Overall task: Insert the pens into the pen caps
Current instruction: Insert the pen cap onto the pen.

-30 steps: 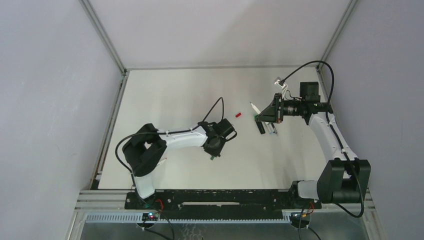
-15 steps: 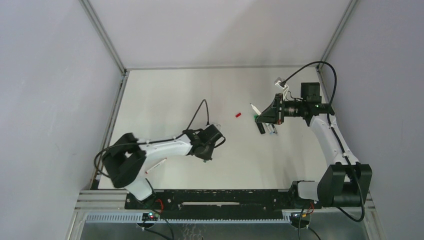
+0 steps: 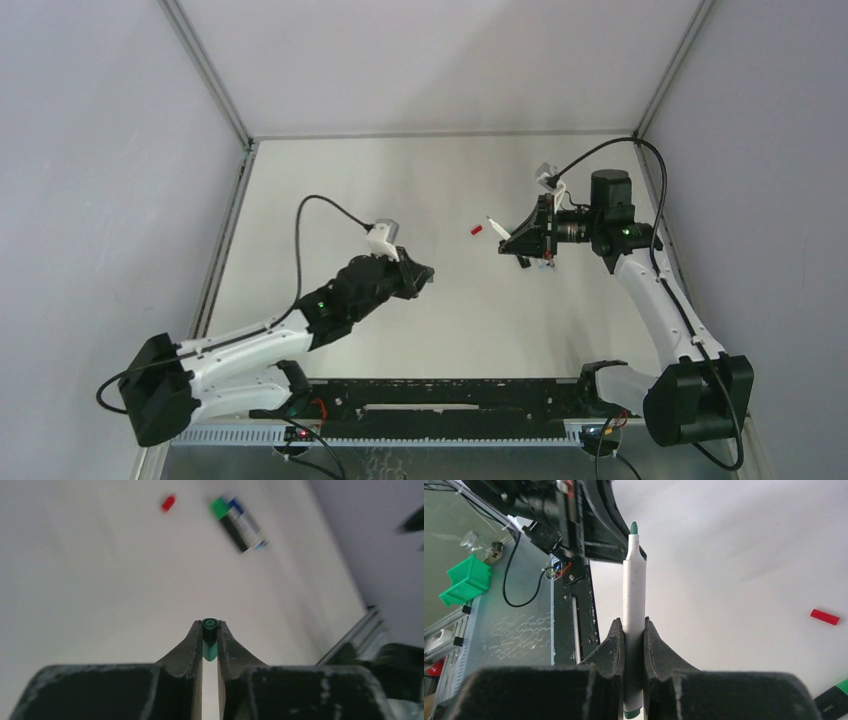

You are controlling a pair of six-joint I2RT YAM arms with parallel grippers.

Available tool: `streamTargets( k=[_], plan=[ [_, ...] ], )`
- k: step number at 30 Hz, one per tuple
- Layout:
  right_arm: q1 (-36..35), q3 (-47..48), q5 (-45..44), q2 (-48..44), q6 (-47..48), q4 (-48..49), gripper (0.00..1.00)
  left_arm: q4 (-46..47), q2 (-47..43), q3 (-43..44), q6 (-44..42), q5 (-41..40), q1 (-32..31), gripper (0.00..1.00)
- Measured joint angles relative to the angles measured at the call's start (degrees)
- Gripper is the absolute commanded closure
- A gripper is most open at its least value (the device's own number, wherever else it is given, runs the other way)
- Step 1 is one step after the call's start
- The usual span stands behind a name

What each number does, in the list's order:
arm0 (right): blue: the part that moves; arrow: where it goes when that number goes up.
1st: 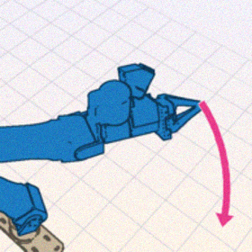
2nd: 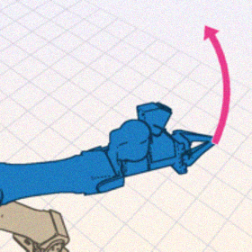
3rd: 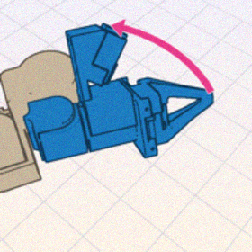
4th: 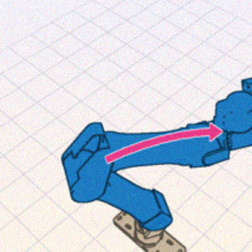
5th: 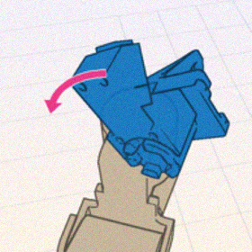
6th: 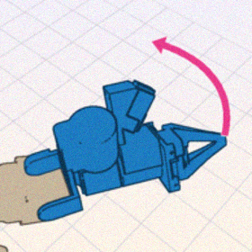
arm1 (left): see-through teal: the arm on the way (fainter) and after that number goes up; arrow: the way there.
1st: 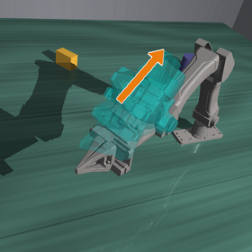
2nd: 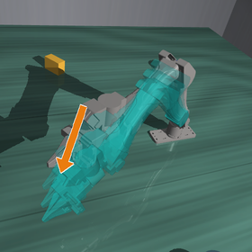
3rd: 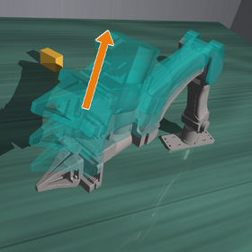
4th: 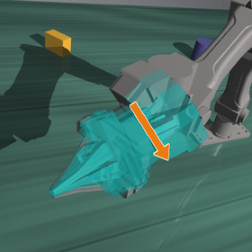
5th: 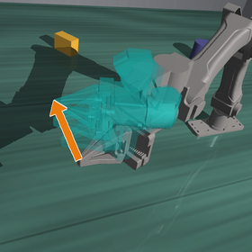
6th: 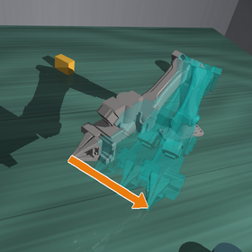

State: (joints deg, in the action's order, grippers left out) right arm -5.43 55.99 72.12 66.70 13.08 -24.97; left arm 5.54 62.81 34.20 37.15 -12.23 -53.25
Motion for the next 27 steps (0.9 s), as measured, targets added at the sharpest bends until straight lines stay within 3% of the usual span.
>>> streamTargets(
  k=[10,17,27],
  plan=[
    [-5.7,-5.7,0.1,-1.8,-8.6,11.2,1.0,32.0,-9.9,-9.9,4.5,-1.1,0.0,1.0],
    [-11.0,-10.9,-0.5,-2.2,-18.3,22.6,1.0,47.0,-6.9,-10.0,9.0,-1.1,0.0,1.0],
    [-14.4,-14.5,-4.3,-4.6,-26.9,34.3,1.0,60.5,3.2,-10.0,16.4,-3.3,0.0,1.0]
  ],
)
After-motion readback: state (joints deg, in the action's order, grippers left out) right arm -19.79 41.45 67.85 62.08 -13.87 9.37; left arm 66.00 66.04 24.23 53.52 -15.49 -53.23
